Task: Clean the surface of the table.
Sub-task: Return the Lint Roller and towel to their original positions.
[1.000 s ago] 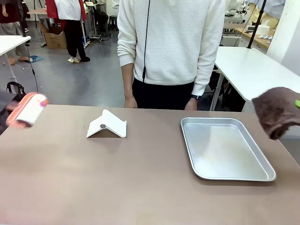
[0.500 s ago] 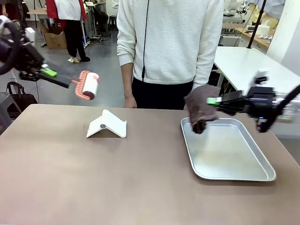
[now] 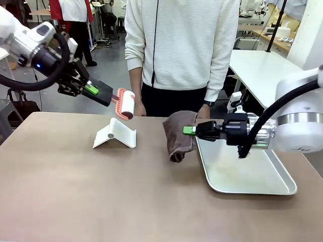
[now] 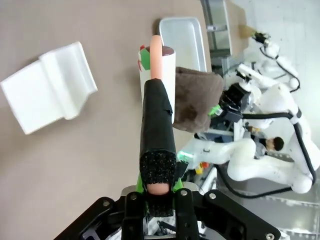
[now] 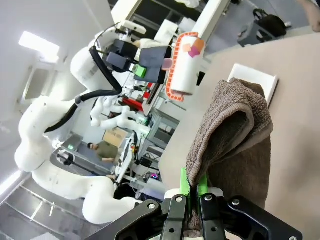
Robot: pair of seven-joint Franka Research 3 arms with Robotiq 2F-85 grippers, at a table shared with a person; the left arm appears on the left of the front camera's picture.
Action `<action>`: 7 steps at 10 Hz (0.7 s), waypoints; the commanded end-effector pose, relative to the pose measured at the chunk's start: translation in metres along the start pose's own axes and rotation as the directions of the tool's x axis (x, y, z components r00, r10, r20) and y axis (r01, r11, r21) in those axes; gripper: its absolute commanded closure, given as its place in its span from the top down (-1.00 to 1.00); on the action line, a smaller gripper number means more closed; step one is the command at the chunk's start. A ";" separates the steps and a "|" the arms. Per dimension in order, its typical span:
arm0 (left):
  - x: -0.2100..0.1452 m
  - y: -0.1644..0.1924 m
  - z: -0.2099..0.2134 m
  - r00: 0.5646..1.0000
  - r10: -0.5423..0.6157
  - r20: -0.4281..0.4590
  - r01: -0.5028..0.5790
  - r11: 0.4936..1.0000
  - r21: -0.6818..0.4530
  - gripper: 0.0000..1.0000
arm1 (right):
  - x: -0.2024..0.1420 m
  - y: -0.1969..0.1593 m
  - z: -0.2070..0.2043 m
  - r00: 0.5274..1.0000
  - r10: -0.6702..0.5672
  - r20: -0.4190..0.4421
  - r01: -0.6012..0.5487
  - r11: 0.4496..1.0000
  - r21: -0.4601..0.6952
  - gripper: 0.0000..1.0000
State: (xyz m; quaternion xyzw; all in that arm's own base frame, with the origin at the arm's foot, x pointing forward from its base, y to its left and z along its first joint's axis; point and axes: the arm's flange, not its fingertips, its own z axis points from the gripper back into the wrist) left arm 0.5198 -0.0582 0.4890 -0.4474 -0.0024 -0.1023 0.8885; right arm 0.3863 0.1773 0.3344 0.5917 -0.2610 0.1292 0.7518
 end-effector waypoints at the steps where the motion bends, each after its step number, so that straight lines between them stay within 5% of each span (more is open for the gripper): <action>1: 0.001 -0.001 0.019 0.999 -0.013 0.049 0.012 1.000 0.022 -0.60 | -0.002 -0.009 0.019 0.996 -0.086 0.002 0.085 0.993 0.081 -0.89; 2: 0.001 -0.001 0.019 0.999 -0.013 0.049 0.012 1.000 0.022 -0.60 | 0.000 0.000 0.000 1.000 0.000 0.000 0.000 1.000 0.000 -0.89; 5: 0.003 0.003 0.013 1.000 0.001 0.028 -0.001 1.000 0.010 -0.60 | -0.003 -0.009 0.002 1.000 -0.027 0.000 0.027 0.999 0.021 -0.89; 7: 0.004 0.002 -0.010 0.999 0.026 0.036 -0.030 0.992 0.120 -0.60 | 0.006 -0.024 -0.016 0.997 -0.053 0.064 0.060 0.993 -0.103 -0.89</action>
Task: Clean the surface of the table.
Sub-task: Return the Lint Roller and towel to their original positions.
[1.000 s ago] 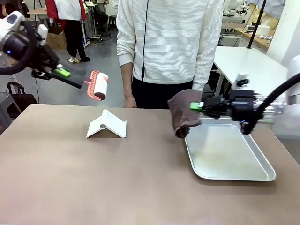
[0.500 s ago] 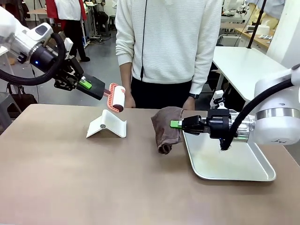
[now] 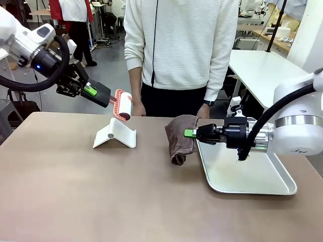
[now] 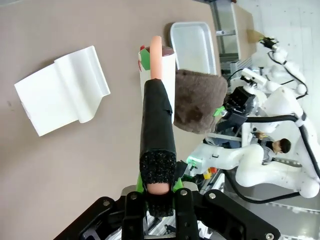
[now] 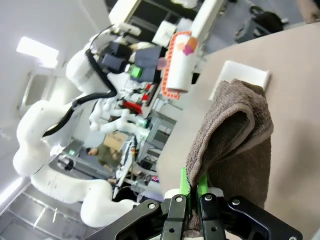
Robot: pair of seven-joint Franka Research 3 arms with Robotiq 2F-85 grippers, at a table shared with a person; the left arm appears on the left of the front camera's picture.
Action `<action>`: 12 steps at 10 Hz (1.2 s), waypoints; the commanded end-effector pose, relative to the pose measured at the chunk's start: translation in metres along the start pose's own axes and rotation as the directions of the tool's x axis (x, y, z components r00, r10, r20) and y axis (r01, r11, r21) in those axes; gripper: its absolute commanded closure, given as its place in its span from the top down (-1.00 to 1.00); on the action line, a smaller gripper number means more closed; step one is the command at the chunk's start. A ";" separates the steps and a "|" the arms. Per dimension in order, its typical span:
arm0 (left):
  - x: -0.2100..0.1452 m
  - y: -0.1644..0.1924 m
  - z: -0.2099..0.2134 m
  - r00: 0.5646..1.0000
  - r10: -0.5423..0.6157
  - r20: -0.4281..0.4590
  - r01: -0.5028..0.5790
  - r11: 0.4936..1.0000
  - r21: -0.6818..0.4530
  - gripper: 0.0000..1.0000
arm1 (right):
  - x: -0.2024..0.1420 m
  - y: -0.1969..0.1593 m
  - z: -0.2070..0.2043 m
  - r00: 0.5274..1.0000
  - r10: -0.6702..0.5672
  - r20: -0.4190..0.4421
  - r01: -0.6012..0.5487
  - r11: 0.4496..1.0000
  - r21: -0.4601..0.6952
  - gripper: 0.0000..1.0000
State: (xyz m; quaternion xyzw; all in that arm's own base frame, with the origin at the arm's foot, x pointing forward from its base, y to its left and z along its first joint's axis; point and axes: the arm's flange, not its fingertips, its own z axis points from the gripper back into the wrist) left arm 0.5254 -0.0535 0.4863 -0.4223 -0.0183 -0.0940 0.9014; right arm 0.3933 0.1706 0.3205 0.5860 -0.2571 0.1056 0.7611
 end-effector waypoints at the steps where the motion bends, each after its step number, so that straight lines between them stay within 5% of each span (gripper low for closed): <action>1: -0.003 -0.003 -0.016 0.999 0.051 0.018 -0.051 0.997 0.051 -0.60 | 0.008 -0.011 -0.030 0.998 -0.056 0.021 0.057 0.995 -0.080 -0.89; 3: -0.001 0.001 -0.028 0.988 0.136 0.070 -0.141 0.987 0.077 -0.60 | 0.014 -0.019 -0.043 0.982 -0.186 0.030 0.188 0.979 -0.084 -0.89; 9: 0.038 0.024 -0.056 0.953 0.297 -0.063 -0.292 0.953 0.082 -0.60 | 0.014 -0.036 -0.052 0.926 -0.375 -0.039 0.370 0.923 -0.101 -0.89; 12: 0.045 0.028 -0.064 0.944 0.321 -0.071 -0.314 0.945 0.092 -0.60 | 0.014 -0.044 -0.053 0.957 -0.290 -0.030 0.274 0.929 -0.249 -0.89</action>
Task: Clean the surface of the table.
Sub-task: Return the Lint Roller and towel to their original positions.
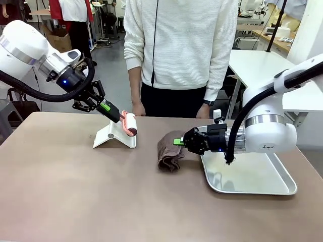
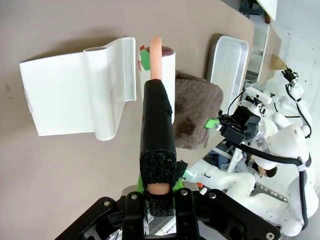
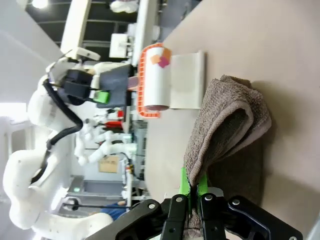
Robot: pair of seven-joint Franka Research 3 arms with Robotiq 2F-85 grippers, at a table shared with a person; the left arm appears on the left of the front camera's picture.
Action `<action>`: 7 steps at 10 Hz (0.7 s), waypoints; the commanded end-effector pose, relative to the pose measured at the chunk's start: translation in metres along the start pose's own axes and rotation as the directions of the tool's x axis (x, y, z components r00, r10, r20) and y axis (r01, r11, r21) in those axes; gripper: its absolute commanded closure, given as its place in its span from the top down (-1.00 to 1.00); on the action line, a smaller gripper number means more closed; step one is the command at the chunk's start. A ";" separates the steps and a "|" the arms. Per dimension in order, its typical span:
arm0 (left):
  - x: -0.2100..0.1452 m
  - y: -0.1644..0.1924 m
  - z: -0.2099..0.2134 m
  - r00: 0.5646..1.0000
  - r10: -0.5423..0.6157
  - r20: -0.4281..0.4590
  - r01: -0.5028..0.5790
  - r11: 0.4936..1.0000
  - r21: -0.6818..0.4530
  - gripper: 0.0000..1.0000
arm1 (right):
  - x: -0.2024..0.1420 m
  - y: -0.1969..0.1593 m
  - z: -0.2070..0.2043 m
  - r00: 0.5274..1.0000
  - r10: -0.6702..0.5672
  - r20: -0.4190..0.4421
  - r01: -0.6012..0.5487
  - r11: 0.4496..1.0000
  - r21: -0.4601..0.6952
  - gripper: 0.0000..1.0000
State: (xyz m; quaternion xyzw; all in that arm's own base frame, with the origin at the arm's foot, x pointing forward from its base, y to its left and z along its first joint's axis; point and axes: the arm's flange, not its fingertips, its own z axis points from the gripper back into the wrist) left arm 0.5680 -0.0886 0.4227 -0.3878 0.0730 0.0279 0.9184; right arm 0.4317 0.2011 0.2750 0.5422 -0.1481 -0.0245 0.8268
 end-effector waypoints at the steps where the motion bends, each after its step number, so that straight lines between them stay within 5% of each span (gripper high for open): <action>1: 0.006 -0.006 0.001 0.999 0.036 -0.015 -0.036 0.999 0.022 -0.60 | 0.007 0.007 -0.001 0.999 0.053 0.012 -0.052 0.997 -0.063 -0.89; 7: 0.017 0.003 -0.015 0.999 0.000 -0.054 0.003 0.998 0.057 -0.60 | 0.008 0.006 0.003 0.997 0.072 -0.006 -0.072 0.996 -0.043 -0.89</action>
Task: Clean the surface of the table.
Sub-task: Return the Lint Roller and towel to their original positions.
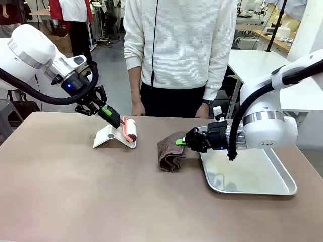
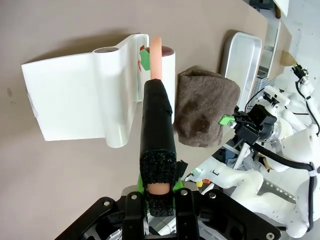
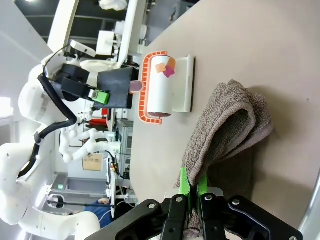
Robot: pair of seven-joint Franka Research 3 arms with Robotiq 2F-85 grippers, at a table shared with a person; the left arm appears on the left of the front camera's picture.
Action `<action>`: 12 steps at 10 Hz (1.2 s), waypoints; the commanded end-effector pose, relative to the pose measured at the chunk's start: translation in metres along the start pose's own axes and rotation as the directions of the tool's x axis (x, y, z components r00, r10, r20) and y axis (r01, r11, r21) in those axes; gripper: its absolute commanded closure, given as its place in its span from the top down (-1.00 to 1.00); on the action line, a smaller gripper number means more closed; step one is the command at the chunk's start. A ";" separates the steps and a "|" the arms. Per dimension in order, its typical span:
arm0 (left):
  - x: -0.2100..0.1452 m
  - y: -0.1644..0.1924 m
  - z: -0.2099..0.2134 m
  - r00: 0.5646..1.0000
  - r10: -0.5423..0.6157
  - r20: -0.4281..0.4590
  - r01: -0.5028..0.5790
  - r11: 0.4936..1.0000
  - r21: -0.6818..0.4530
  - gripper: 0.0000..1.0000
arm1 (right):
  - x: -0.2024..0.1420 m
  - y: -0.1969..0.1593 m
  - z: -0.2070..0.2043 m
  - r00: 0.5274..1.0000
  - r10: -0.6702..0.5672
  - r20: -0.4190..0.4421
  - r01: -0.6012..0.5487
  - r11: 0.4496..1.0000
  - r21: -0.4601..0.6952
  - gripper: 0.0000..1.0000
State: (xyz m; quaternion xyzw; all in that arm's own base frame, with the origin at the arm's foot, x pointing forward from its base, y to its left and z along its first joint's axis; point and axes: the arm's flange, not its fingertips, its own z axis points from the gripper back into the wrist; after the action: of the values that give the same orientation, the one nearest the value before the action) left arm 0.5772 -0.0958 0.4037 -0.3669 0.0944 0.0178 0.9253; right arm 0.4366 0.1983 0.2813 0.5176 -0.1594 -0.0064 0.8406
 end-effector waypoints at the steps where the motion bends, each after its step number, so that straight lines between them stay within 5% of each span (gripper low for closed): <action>1: 0.006 -0.004 0.000 1.000 -0.006 -0.002 0.006 1.000 0.013 -0.60 | 0.001 0.002 0.000 1.000 0.021 -0.002 -0.021 1.000 0.015 -0.89; 9: 0.012 0.000 -0.009 1.000 0.011 -0.011 -0.010 0.999 0.044 -0.60 | -0.001 -0.005 0.000 1.000 -0.004 -0.029 0.006 0.998 0.064 -0.89; 10: 0.011 0.000 -0.009 1.000 0.011 -0.011 -0.011 0.999 0.046 0.52 | -0.001 -0.006 0.000 0.999 -0.010 -0.034 0.012 0.998 0.068 -0.81; 11: 0.011 0.000 -0.009 1.000 0.012 -0.016 -0.011 0.999 0.048 0.54 | -0.001 -0.006 0.000 0.999 -0.018 -0.044 0.021 0.998 0.064 0.22; 12: 0.011 0.000 -0.008 1.000 0.012 -0.014 -0.012 0.999 0.048 1.00 | -0.001 -0.006 0.000 0.999 -0.016 -0.046 0.019 0.998 0.060 0.31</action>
State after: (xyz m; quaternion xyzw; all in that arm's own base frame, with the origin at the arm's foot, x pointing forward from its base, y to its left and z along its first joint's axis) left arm 0.5841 -0.0997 0.3931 -0.3560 0.1013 0.0105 0.9289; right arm 0.4368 0.1972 0.2760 0.5425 -0.1440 -0.0017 0.8276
